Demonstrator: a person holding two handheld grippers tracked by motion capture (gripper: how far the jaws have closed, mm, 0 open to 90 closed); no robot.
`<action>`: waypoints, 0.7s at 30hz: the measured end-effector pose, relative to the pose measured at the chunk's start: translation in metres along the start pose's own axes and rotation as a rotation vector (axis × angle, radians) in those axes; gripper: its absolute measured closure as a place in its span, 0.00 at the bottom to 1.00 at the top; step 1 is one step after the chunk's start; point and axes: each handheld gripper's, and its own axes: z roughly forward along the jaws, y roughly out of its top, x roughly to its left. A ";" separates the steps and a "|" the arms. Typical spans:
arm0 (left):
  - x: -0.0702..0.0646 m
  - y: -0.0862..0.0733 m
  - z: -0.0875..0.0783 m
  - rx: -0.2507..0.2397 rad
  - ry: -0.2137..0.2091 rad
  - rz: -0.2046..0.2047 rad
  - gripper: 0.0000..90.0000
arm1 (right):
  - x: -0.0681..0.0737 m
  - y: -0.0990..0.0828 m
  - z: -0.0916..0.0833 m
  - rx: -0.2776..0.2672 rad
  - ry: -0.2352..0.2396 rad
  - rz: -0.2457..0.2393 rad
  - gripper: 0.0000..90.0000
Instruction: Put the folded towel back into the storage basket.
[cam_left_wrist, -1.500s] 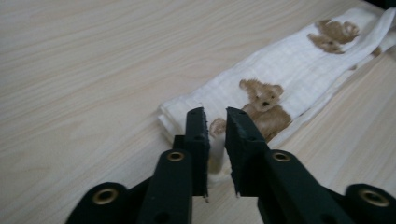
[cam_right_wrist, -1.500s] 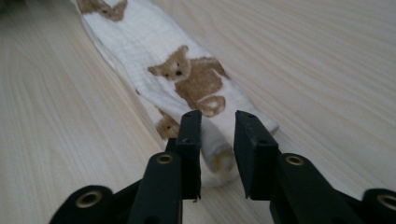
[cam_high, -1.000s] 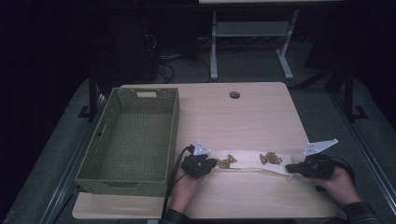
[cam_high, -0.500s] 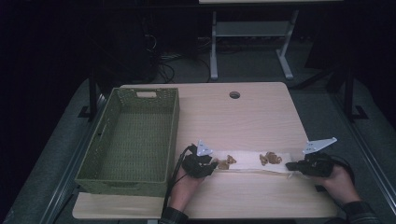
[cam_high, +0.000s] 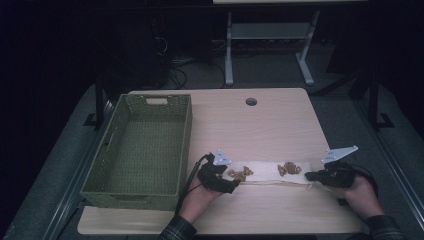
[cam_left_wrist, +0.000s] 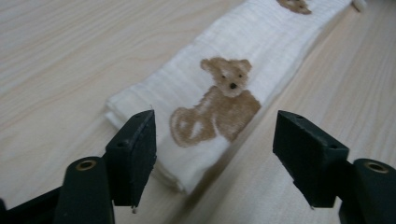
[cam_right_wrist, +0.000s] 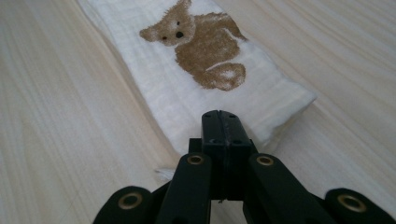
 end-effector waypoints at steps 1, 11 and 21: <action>0.000 0.000 0.000 0.000 0.000 0.000 0.32 | 0.000 0.002 0.001 0.001 -0.004 0.012 1.00; -0.006 -0.010 0.001 -0.009 0.039 0.033 0.29 | -0.006 0.019 0.013 0.023 -0.062 0.054 1.00; 0.000 -0.014 0.002 -0.025 0.049 -0.015 0.29 | -0.021 0.039 0.028 0.018 -0.089 0.072 1.00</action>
